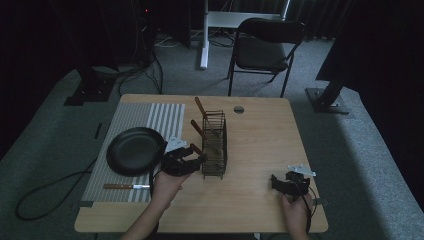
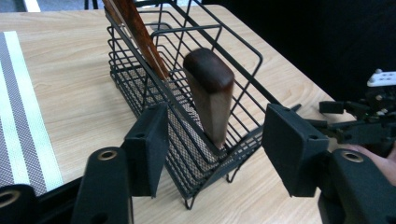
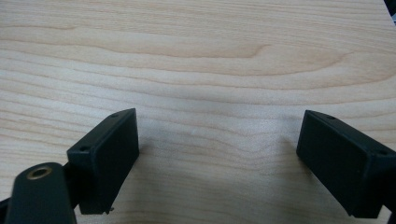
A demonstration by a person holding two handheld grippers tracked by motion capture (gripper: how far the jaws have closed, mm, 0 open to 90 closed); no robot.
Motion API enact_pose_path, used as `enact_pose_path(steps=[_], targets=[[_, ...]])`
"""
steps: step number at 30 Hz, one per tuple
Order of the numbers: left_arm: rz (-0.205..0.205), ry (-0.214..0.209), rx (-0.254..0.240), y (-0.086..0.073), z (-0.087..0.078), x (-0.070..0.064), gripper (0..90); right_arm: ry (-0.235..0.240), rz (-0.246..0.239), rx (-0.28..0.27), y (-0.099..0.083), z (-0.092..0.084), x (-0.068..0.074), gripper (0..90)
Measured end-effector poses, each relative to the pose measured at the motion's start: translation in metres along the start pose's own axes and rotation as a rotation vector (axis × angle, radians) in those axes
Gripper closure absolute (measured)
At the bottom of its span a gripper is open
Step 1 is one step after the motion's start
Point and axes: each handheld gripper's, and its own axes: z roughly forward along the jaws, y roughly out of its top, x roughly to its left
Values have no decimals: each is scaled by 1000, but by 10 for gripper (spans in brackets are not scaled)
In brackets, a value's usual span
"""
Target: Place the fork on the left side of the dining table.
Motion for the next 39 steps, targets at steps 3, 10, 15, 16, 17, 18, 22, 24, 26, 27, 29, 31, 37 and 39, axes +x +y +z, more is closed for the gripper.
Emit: enact_pose_path(steps=[3,10,15,16,17,18,22,24,26,27,29,31,37,39], targets=[[7,13,-3,0,3,1,487,0,0,0,0,0,0,125],[-18,8,-1,1,15,7,600,0,0,0,0,0,0,126],[10,-2,14,-1,21,5,675,-1,0,-1,0,0,0,126],[1,7,5,-2,22,6,698,0,-2,-1,0,0,0,126],[1,7,5,-2,22,6,713,0,-2,-1,0,0,0,126],[-6,7,-1,-2,22,7,722,-1,-2,-1,0,0,0,125],[-78,-33,-25,-2,26,15,739,0,-2,-1,0,0,0,126],[-92,-43,-35,-1,26,16,749,0,-2,-1,0,0,0,126],[-117,-55,-62,0,25,17,797,0,-2,-1,0,0,0,126],[-101,-38,-66,1,24,17,801,0,-2,-1,0,0,0,126],[-89,-29,-73,1,24,16,802,0,-2,-1,0,0,0,126],[-91,-42,-72,1,24,16,802,0,-1,-1,0,0,0,126],[-73,-66,-92,2,18,13,802,0,-2,-1,0,0,0,126],[-73,-70,-104,3,15,13,803,0,-2,-1,0,0,0,126]])
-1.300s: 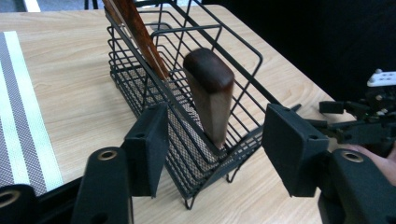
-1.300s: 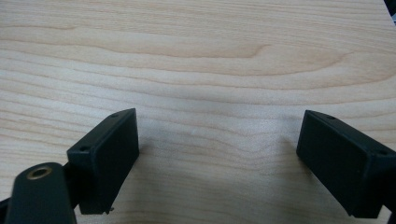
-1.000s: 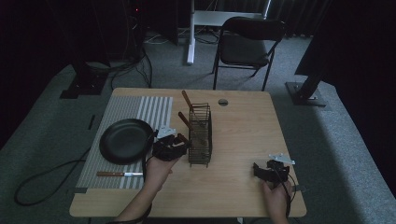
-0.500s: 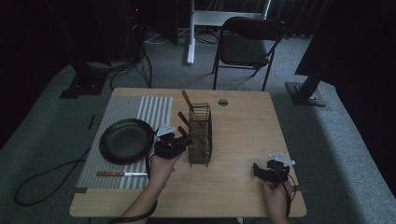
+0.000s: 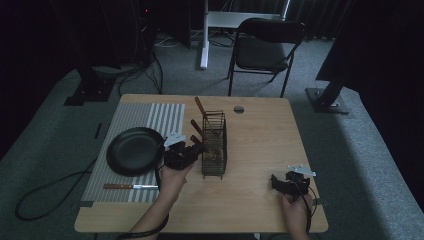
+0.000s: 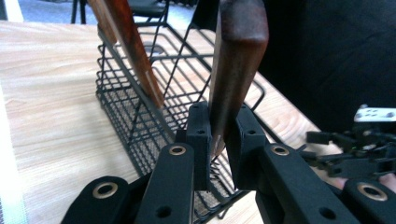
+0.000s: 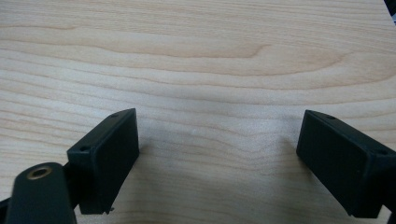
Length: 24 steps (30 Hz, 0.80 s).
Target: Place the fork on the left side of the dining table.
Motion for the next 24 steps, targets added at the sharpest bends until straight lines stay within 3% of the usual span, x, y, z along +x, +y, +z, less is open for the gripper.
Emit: enact_pose_path(steps=[3,6,13,16,21,24], targets=[[-7,-10,-26,4,-7,0,803,0,0,1,0,0,0,126],[61,3,-37,14,-20,-7,803,0,0,2,0,0,0,126],[88,-14,-104,37,-44,-15,806,0,-1,2,0,0,0,126],[82,-18,-122,43,-48,-16,806,0,-1,2,0,0,0,126],[119,-2,-138,59,-49,-16,806,0,-1,2,0,0,0,126],[110,3,-158,66,-51,-13,806,0,-1,1,0,0,0,126]])
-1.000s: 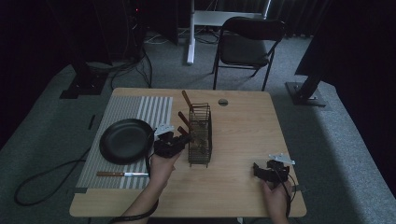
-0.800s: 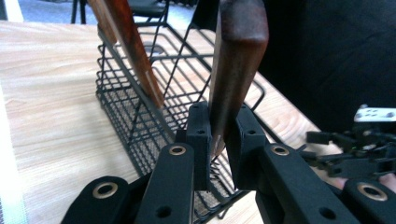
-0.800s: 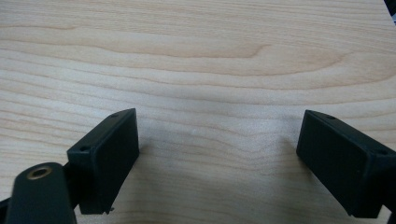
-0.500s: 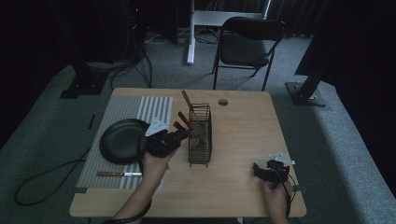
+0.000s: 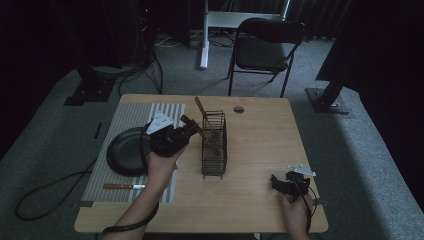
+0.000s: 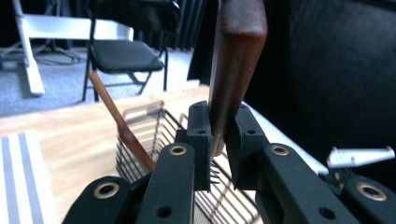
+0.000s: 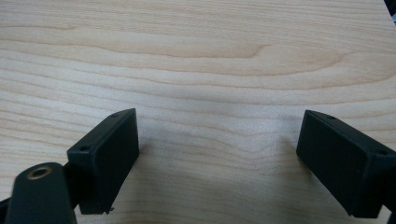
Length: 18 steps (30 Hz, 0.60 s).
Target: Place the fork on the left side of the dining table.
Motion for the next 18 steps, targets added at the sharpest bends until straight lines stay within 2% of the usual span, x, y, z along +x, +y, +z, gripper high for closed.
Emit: enact_pose_path(steps=[3,6,7,10,11,15,17,18], targets=[[-19,10,-52,16,2,9,806,0,0,1,0,0,0,126],[-11,12,-67,23,5,14,806,0,0,0,0,0,0,126],[0,33,-70,29,8,20,805,0,0,0,0,0,0,126],[-21,34,-79,34,11,27,806,0,0,0,0,0,0,126],[-15,41,-81,37,11,30,806,0,0,-1,0,0,0,126],[-34,72,-96,47,6,44,806,0,1,-1,0,0,0,126],[-34,72,-96,47,6,44,806,0,1,-1,0,0,0,126],[-29,102,-101,49,0,51,806,0,1,-1,0,0,0,126]])
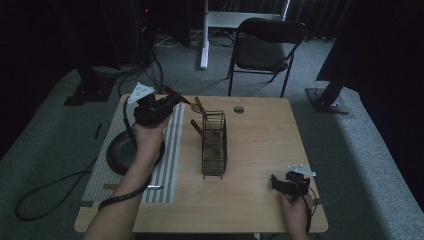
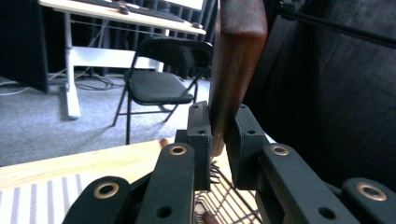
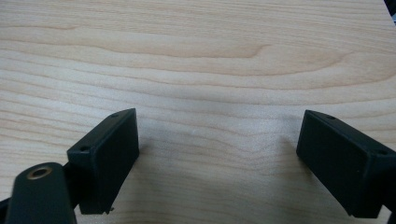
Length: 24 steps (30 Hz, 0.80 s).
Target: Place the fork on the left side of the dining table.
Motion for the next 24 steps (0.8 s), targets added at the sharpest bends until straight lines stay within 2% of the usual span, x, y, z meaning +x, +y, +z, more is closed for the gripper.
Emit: enact_pose_path(steps=[1,2,4,10,19,20,24], targets=[[-11,3,-3,1,-2,4,806,0,0,0,0,0,0,126],[-14,28,-3,2,-7,12,806,0,0,0,0,0,0,126],[-27,28,-5,1,-9,16,805,0,0,0,0,0,0,126],[-60,80,-5,-5,-23,38,806,-2,0,-1,0,0,0,126],[-108,155,2,-8,-37,73,806,-3,2,-1,0,0,0,127],[-127,164,-2,-9,-39,80,806,-3,2,-1,0,0,0,126],[-152,179,-9,-11,-43,89,805,-3,1,-1,0,0,0,126]])
